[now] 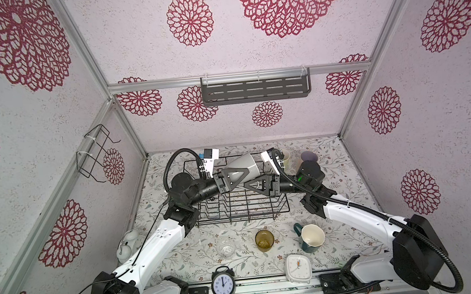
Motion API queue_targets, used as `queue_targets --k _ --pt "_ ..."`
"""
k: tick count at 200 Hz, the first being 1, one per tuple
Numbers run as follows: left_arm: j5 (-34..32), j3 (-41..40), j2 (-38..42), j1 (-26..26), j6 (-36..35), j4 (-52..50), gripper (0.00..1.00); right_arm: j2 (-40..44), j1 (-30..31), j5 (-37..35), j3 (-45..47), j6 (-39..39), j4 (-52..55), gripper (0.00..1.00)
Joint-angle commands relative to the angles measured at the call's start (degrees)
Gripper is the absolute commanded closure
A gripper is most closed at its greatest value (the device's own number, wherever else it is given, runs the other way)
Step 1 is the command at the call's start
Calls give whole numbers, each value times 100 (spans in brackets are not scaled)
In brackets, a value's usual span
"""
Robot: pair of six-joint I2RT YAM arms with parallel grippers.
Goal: Load cups into a dish rack
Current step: Place the cup upside down at the dish rack.
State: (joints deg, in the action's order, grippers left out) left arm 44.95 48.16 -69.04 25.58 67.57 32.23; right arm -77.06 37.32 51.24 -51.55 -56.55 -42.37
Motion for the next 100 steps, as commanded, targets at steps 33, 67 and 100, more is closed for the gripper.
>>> queue_targets --k 33,67,100 --pt "-182 -2 145 -12 -84 29 30 118 -6 -216 -194 168 -292 74" --pt "-460 9 136 -60 -139 -145 30 207 -41 -440 -78 277 -246 54" --pt "-927 62 181 -170 -403 -699 30 374 -118 -852 97 538 140 39"
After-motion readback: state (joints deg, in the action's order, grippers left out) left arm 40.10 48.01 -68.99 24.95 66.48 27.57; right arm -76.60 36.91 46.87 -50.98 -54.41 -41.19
